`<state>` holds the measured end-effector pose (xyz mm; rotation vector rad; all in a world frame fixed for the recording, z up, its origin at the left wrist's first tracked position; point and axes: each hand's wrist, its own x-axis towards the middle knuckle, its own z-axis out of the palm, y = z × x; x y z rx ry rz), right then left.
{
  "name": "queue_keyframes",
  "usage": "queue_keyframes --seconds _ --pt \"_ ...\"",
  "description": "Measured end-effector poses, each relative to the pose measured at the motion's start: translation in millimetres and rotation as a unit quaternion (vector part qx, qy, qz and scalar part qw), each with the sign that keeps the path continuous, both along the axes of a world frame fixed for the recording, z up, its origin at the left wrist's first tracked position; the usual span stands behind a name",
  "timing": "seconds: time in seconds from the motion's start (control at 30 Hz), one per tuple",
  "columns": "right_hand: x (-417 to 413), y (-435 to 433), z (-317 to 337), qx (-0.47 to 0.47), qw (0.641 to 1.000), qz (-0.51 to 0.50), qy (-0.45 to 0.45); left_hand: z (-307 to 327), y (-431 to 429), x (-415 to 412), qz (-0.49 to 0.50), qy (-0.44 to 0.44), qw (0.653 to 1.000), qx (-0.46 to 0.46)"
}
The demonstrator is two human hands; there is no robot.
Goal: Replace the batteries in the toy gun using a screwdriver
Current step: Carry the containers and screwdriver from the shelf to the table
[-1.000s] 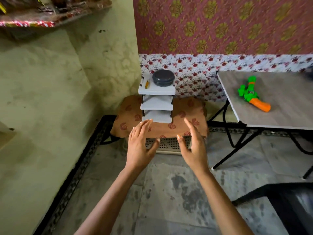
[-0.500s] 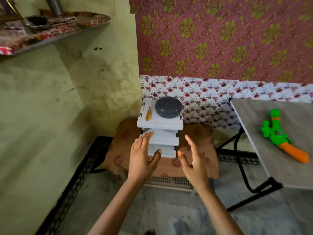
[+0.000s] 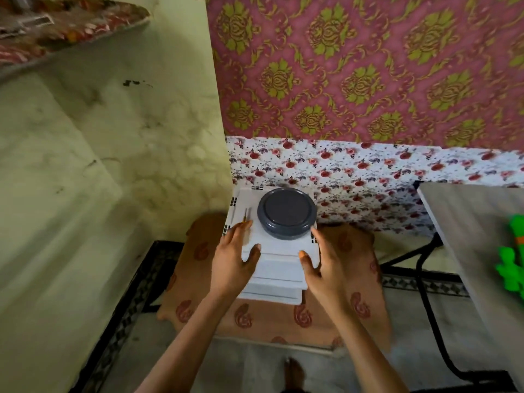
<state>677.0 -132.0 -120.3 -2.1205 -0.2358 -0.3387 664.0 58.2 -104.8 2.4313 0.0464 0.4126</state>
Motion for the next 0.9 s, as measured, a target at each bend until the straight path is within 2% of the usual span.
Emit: queue_keyframes --seconds 0.1,0.3,0.43,0.73,0.83,0.9 --pt "36.7 -2.1 -7.5 -0.021 1.000 0.008 0.020 -11.1 3.0 36.8 0.051 0.037 0.998 0.001" --pt "92.1 -6.5 -23.3 -0.032 0.998 0.005 0.053 -42.6 19.6 99.5 0.138 0.188 0.972 0.015" --pt "111.7 -5.7 -34.2 -0.040 0.996 0.000 0.080 -56.9 24.3 124.1 0.145 0.257 0.955 0.022" --pt "128.5 2.8 -39.9 -0.050 0.992 -0.015 0.119 -72.9 31.0 141.8 0.139 0.288 0.947 0.042" --pt "132.1 4.1 -42.1 -0.049 0.990 -0.034 0.126 -75.3 36.1 142.0 0.165 0.263 0.950 -0.024" --pt "134.5 4.3 -43.2 -0.030 0.988 -0.048 0.142 -73.6 36.5 143.3 0.203 0.212 0.946 -0.138"
